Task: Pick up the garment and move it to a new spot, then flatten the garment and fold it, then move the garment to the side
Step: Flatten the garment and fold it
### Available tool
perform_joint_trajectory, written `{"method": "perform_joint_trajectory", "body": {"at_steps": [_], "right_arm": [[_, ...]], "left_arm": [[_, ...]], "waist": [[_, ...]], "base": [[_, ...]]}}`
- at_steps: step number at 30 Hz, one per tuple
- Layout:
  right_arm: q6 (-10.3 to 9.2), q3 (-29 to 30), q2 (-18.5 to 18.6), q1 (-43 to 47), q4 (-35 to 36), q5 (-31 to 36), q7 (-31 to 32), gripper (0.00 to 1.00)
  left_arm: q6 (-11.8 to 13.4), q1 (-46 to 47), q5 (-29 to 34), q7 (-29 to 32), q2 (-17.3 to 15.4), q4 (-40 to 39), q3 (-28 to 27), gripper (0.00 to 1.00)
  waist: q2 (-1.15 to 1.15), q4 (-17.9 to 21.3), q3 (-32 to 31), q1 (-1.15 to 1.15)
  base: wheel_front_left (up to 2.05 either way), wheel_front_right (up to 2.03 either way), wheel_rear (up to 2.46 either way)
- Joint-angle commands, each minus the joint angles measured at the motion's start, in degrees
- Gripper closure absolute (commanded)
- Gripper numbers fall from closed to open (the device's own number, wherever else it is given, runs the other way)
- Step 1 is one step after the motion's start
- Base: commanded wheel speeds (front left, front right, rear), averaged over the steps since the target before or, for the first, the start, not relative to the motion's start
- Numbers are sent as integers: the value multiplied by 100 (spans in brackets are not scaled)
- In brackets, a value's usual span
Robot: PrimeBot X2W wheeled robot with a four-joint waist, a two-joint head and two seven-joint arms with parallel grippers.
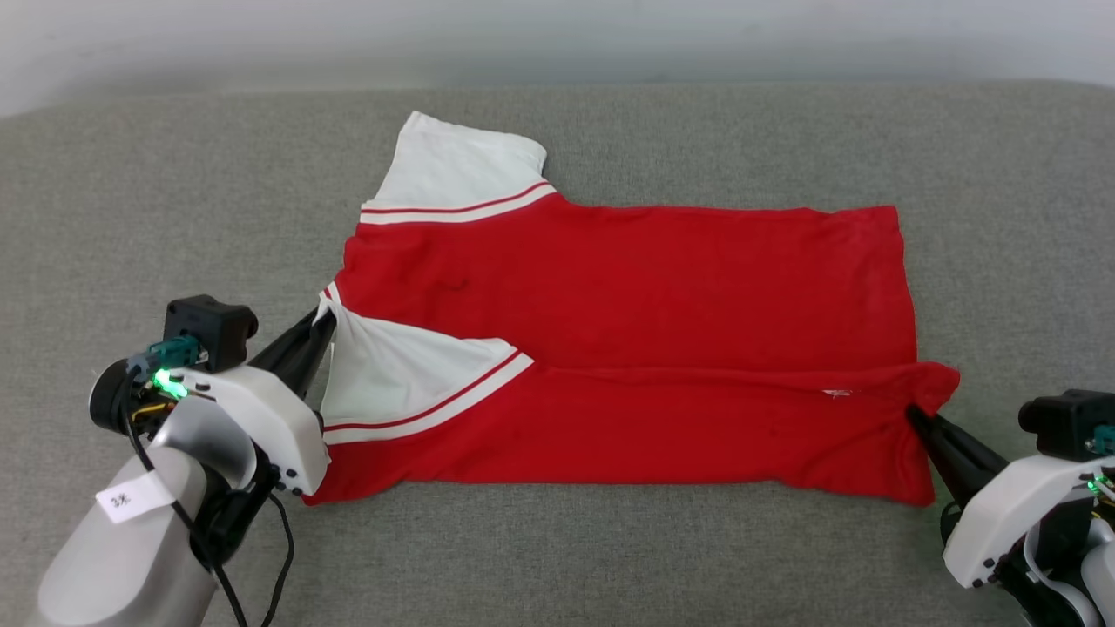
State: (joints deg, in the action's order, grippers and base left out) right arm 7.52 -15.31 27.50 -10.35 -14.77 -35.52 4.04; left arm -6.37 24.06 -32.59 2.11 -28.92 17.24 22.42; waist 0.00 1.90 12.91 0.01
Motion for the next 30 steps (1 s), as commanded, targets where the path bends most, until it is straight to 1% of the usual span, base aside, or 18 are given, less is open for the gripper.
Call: {"method": "perform_joint_trajectory", "body": {"at_steps": [1, 8, 15, 22, 23, 24, 25, 26, 30], "right_arm": [[-7, -43, -34, -176, -102, 51, -24, 100], [-7, -157, -49, -434, -375, 119, -10, 100], [-7, -271, -121, -472, -592, 156, 78, 100], [-7, -303, -153, -443, -582, 145, 139, 100], [-7, -295, -159, -425, -563, 122, 144, 90], [-7, -267, -163, -402, -541, 105, 146, 35], [-7, -240, -163, -376, -511, 101, 137, 0], [-7, -196, -159, -361, -471, 102, 98, 0], [-7, -12, -108, -247, -306, 105, 58, 0]], "left_arm": [[-17, 197, -37, -51, 37, 214, 46, 100], [-73, 559, -33, -161, 187, 999, 280, 100], [-100, 727, -154, -276, 386, 1784, 674, 100], [-110, 809, -413, -406, 436, 2180, 1167, 100], [-111, 842, -431, -437, 413, 2213, 1226, 100], [-111, 895, -462, -494, 396, 2241, 1239, 100], [-111, 947, -487, -533, 370, 2272, 1262, 62], [-109, 1001, -467, -576, 326, 2294, 1285, 0], [-105, 1162, -523, -664, 176, 2216, 1373, 0]], "waist": [[0, 10, 179, -1], [0, 22, 414, -1], [0, 26, 500, -1], [0, 42, 423, -1], [0, 37, 387, -1], [0, 23, 337, -1], [0, 10, 278, -1], [0, -5, 213, -1], [0, -71, -81, -1]], "base": [[0, 0, 0], [0, 0, 0], [0, 0, 0], [0, 0, 0], [0, 0, 0], [0, 0, 0], [0, 0, 0], [0, 0, 0], [0, 0, 0]]}}
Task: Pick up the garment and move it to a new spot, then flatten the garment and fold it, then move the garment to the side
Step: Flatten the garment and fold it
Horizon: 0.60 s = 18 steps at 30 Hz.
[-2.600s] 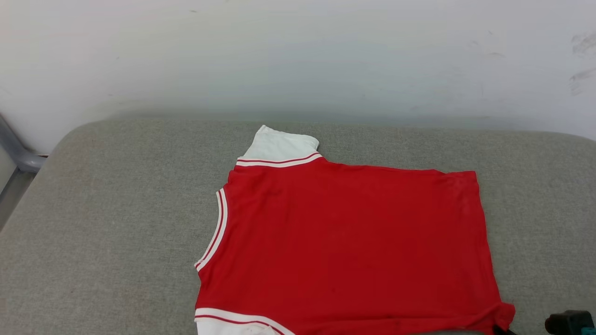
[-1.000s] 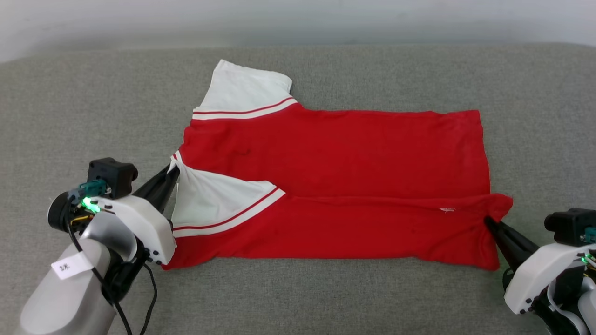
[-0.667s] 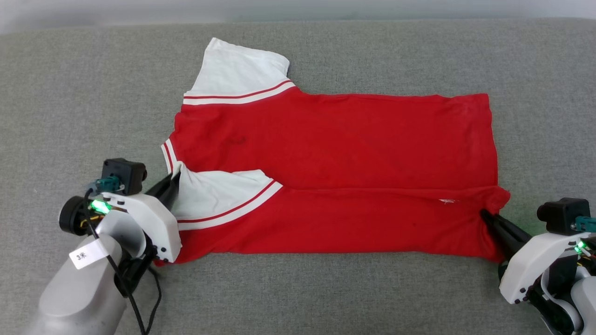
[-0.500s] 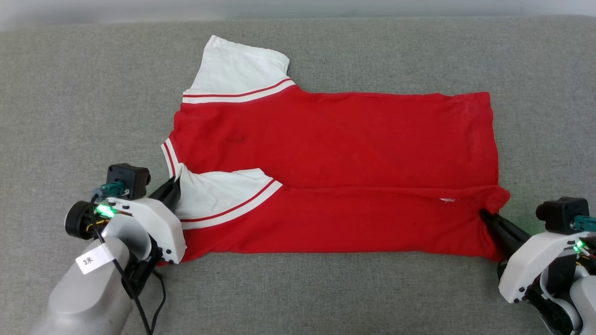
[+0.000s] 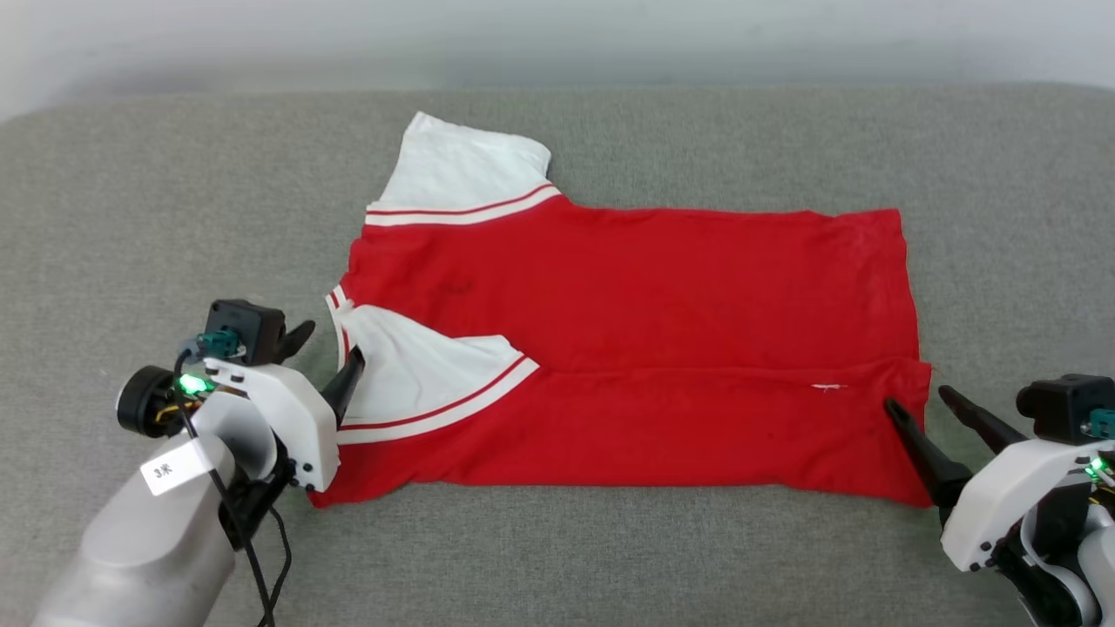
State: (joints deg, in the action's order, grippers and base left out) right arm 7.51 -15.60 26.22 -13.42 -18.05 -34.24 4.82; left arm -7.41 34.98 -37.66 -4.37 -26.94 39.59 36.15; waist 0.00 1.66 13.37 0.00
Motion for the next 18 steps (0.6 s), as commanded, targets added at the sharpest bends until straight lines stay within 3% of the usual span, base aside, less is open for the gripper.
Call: {"method": "perform_joint_trajectory", "body": {"at_steps": [1, 7, 8, 18], "right_arm": [[-6, 65, 28, 109, 64, -11, -6, 0], [-6, 351, 6, 365, 315, 140, 119, 0], [-5, 482, -79, 516, 450, 238, 221, 0], [-5, 652, -277, 676, 636, 385, 413, 0]], "left_arm": [[-1, 94, -50, 22, -72, -57, 20, 0], [-1, 234, -442, 836, -415, -446, 223, 0], [-1, 370, -845, 1682, -656, -822, 357, 0], [-1, 384, -1626, 3817, -889, -1460, 809, 0]], "waist": [[0, -64, -197, 0], [0, -186, -556, 0], [0, -249, -695, 0], [0, -316, -812, 0]], "base": [[0, 0, 0], [0, 0, 0], [0, 0, 0], [0, 0, 0]]}}
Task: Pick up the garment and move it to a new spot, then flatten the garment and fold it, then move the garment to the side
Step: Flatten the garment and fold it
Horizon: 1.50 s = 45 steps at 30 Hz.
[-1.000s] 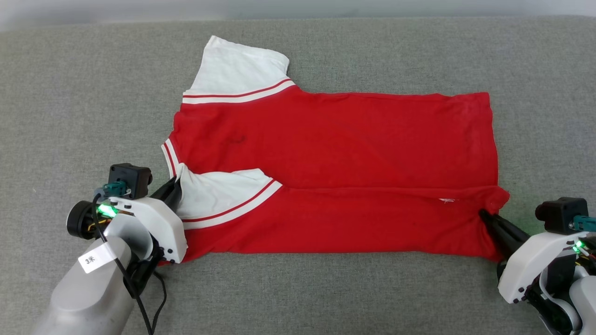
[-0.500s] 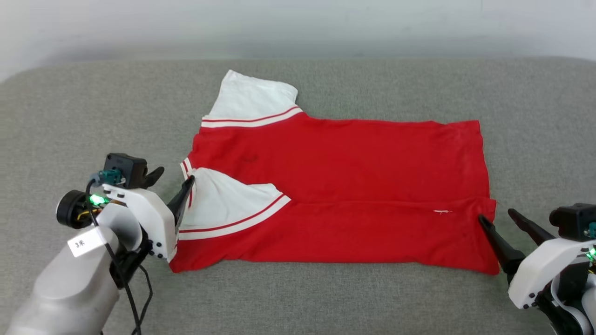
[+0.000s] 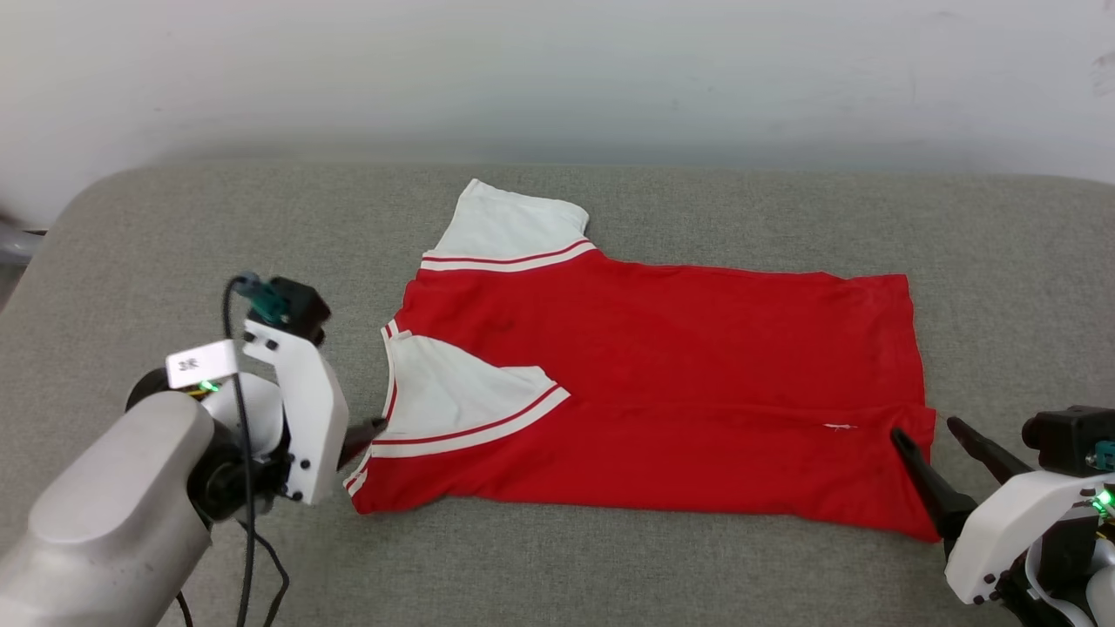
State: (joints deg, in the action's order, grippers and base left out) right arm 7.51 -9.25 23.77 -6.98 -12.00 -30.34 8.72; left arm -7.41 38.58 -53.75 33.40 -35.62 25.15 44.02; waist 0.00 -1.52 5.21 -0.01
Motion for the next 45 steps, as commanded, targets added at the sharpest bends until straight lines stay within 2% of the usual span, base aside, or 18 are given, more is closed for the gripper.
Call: {"method": "perform_joint_trajectory", "body": {"at_steps": [1, 7, 23, 24, 25, 31, 33, 39, 45], "right_arm": [[-5, 16, -46, 33, 41, -1, 23, 0], [-5, 15, -71, -54, 101, 28, 58, 0], [-6, -142, -32, -344, 5, -36, -5, 0], [-5, -145, -13, -351, 5, -51, 13, 0], [-6, -153, 14, -356, 8, -67, 47, 0], [-6, -245, 331, -454, 134, -101, 349, 0], [-5, -310, 533, -530, 241, -122, 624, 0], [-6, -572, 1210, -850, 559, -294, 1830, 0], [-6, -916, 1595, -1085, 649, -700, 3177, 0]], "left_arm": [[-1, -9, -34, 204, -39, -51, 115, 0], [12, -161, -51, 644, -57, -40, 365, 0], [29, -580, -96, 470, 257, 1097, 736, 0], [24, -592, -121, 433, 276, 1097, 758, 67], [20, -607, -147, 396, 298, 1097, 768, 100], [8, -452, -189, 153, 229, 945, 792, 100], [7, -338, -123, -34, 147, 839, 792, 100], [5, -215, -103, -462, -66, 434, 802, 100], [5, -215, -67, -676, -137, 124, 823, 100]], "waist": [[0, 5, 8, 1], [0, 74, 122, 1], [0, 359, 526, 1], [0, 359, 515, 1], [0, 357, 495, 1], [0, 310, 342, 1], [0, 290, 286, 1], [0, 221, 204, 1], [0, 113, 235, 1]], "base": [[0, 0, 0], [0, 0, 0], [0, 0, 0], [0, 0, 0], [0, 0, 0], [0, 0, 0], [0, 0, 0], [0, 0, 0], [0, 0, 0]]}}
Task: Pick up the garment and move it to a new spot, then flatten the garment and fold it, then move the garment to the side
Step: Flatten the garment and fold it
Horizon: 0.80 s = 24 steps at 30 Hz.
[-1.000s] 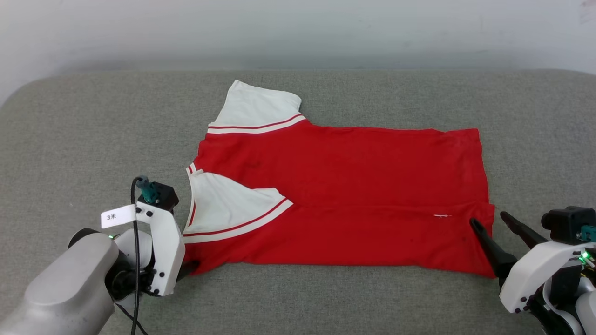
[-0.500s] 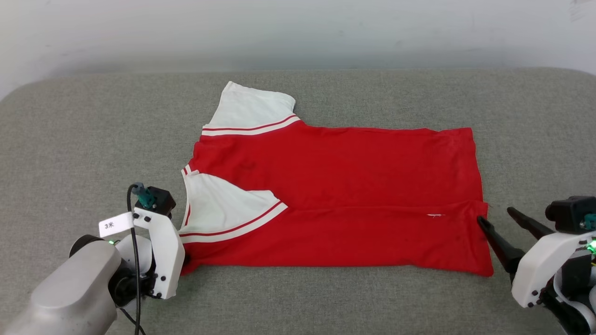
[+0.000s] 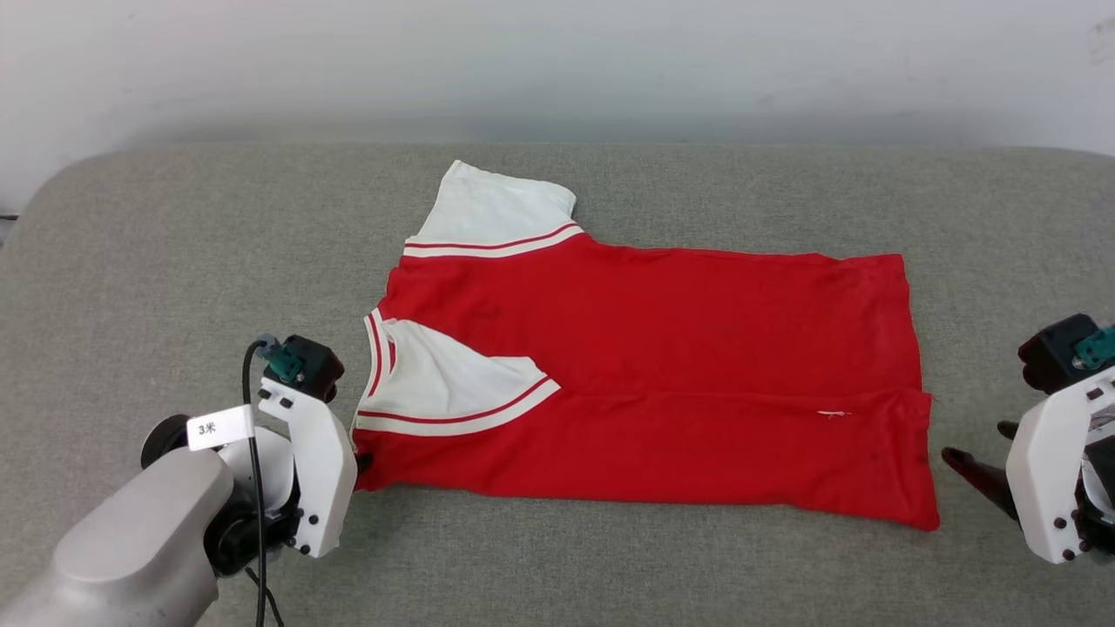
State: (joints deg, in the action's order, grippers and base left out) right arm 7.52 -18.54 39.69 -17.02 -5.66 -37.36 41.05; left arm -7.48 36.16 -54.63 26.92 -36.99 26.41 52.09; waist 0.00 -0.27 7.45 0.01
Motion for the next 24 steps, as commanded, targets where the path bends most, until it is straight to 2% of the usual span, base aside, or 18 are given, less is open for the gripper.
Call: {"method": "perform_joint_trajectory", "body": {"at_steps": [1, 5, 9, 14, 18, 19, 22, 23, 24], "right_arm": [[-7, -43, 37, -98, -10, -79, 130, 0], [-7, -237, 45, -171, -173, -229, 605, 0], [-7, -365, -143, -227, -441, -259, 731, 0], [-7, -567, -365, -280, -914, -119, 628, 0], [-5, -994, -571, -80, -1401, -69, 521, 0], [-4, -1160, -739, -21, -1683, -119, 293, 0], [3, -1395, -785, -48, -1824, -153, 149, 0], [3, -1434, -782, -77, -1839, -191, 66, 61], [3, -1442, -780, -132, -1856, -230, -21, 100]], "left_arm": [[12, 41, 36, -44, 11, -40, 16, 100], [45, 104, 103, -89, 67, -171, 38, 100], [72, 177, 149, -120, 94, -262, 50, 100], [96, 244, 215, -152, 110, -341, 67, 100], [101, 266, 268, -184, 139, -346, 103, 100], [99, 253, 287, -205, 147, -330, 126, 100], [100, 203, 276, -214, 121, -306, 137, 100], [105, 175, 274, -224, 106, -297, 141, 100], [109, 142, 267, -229, 93, -291, 143, 100]], "waist": [[0, -38, 29, -1], [0, -132, 124, -1], [0, -204, 238, -1], [0, -276, 394, -1], [0, -311, 465, -1], [0, -314, 486, -1], [0, -287, 467, -1], [0, -268, 447, -1], [0, -250, 423, -1]], "base": [[0, 0, 0], [0, 0, 0], [0, 0, 0], [0, 0, 0], [0, 0, 0], [0, 0, 0], [0, 0, 0], [0, 0, 0], [0, 0, 0]]}}
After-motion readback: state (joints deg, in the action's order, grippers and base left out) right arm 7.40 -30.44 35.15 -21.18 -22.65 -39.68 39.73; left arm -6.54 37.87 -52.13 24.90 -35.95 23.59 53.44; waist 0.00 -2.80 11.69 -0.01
